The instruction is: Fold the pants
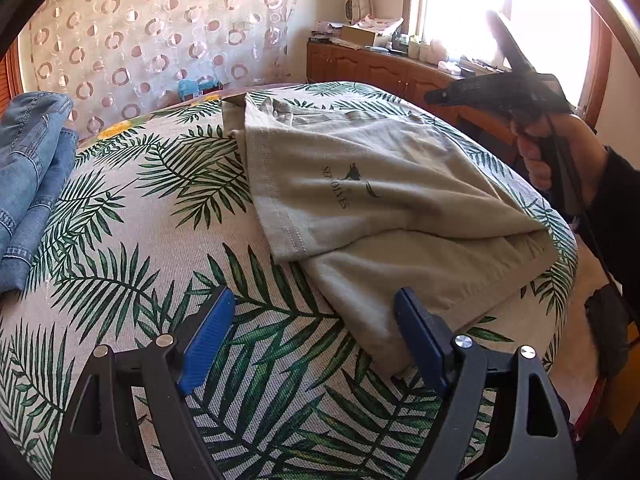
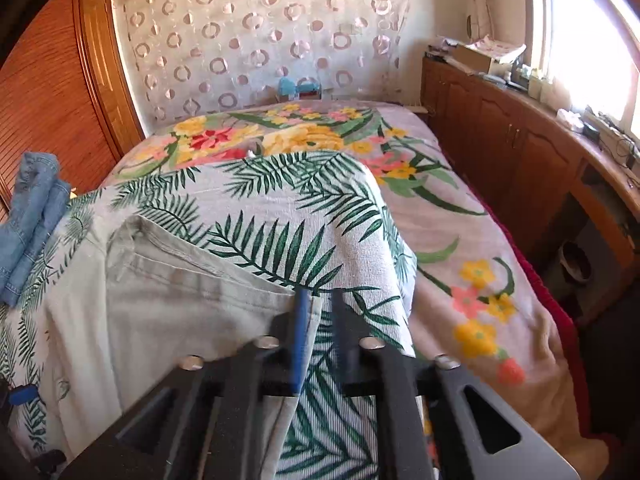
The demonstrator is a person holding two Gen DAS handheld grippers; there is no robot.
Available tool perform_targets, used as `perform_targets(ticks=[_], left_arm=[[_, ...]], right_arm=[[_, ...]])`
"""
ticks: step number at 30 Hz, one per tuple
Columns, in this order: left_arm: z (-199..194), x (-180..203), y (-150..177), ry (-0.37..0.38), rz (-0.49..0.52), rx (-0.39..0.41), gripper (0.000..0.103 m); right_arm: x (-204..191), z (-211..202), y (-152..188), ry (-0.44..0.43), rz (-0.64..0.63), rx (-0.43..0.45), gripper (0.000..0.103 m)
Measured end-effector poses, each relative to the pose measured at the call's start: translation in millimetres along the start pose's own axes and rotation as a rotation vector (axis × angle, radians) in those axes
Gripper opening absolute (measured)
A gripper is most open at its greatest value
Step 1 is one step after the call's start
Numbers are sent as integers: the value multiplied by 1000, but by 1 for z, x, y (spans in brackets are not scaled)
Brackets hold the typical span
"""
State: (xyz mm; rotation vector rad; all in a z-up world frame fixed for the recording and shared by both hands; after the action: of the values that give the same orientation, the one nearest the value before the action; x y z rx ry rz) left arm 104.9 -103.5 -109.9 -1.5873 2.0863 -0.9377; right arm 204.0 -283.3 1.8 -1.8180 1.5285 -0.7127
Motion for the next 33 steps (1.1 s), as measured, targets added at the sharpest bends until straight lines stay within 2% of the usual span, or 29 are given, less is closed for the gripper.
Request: perform_targets(ticks=[5, 10, 17, 24, 33], left_arm=[[-10, -10, 2, 3, -60, 39, 82], [-29, -20, 5, -87, -49, 104, 82], [-58, -43, -2, -108, -100, 172, 82], [-74, -56, -2, -113, -127, 209, 82], [-74, -64, 1, -115, -146, 215, 82]], right_arm=[[-31, -31, 15, -101, -84, 59, 30], [-79, -56, 37, -231, -178, 95, 30], [-137, -51, 56, -386, -286, 58, 30], [-174, -27, 64, -448, -360, -7, 30], [-210, -2, 65, -443, -440, -72, 30]])
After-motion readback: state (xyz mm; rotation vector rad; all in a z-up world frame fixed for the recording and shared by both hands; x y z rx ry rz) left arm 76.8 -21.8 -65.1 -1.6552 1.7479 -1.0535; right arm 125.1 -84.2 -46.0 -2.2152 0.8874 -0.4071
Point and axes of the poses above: each gripper's, at about its wrist camera, not at the fingertips, and z roughly the way its jaws point, x to its right, y to its underside, the point moved 1 cm from there along z, roughly the way its jaws point, and after that the axes turned 5 degrees about -z, right-handed, at the moved point
